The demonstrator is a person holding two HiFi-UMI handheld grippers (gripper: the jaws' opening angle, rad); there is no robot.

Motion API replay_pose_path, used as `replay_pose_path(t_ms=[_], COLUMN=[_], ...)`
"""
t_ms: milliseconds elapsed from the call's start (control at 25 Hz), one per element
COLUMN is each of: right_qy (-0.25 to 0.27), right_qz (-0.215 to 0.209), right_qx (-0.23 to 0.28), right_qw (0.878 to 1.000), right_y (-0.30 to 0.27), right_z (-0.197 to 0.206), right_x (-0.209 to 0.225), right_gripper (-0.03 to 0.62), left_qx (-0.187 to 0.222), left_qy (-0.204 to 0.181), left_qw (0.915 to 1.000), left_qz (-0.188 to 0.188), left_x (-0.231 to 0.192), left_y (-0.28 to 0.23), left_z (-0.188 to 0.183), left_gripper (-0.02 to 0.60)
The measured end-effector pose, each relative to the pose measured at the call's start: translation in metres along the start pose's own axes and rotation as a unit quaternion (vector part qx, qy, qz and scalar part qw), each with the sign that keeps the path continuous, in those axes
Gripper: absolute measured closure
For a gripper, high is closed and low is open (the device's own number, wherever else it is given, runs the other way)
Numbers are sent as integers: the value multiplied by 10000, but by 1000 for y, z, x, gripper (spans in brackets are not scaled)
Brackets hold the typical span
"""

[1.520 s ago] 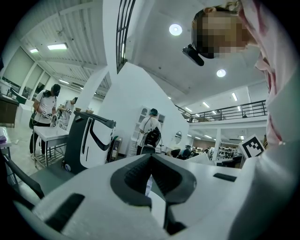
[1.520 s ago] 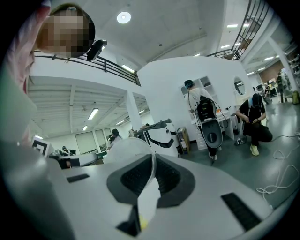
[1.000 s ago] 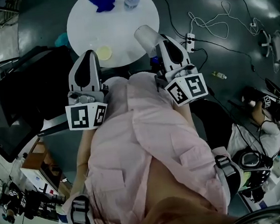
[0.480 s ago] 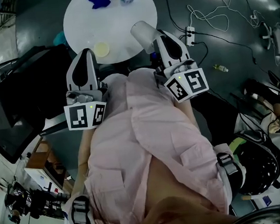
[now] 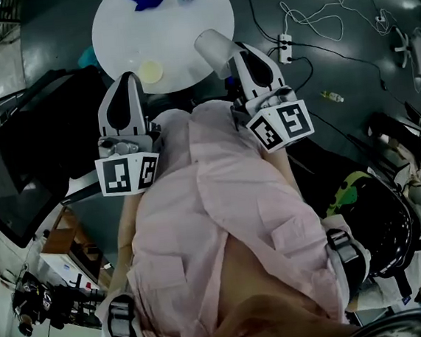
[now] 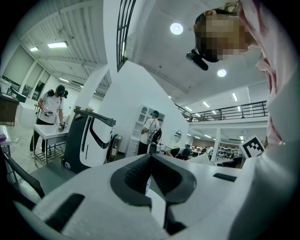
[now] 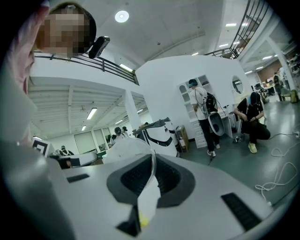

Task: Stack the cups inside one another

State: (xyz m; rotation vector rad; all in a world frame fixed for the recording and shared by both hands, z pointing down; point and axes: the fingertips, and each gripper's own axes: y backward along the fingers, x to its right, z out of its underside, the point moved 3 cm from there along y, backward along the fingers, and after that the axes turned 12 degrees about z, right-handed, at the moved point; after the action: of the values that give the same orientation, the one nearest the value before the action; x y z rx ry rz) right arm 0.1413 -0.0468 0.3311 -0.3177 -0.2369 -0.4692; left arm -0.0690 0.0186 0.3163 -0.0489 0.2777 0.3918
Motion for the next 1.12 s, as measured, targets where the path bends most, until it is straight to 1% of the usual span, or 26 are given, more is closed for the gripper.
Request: replay_pose_path(t_ms=[520, 1120], right_qy=[7, -7], right_qz=[13, 101], right_qx=[-3, 24], right_qw=[10000, 9999], right_y=[0, 6], right_z=[0, 1], right_x=[-1, -4], right_gripper=[557, 557], left_qx=[-5, 41], left_qy=[28, 9], left_qw=[10000, 10000], left_qz=[-59, -2], left_x=[-2, -2], left_y=[5, 9], left_z=[1, -2], left_gripper=[566, 566])
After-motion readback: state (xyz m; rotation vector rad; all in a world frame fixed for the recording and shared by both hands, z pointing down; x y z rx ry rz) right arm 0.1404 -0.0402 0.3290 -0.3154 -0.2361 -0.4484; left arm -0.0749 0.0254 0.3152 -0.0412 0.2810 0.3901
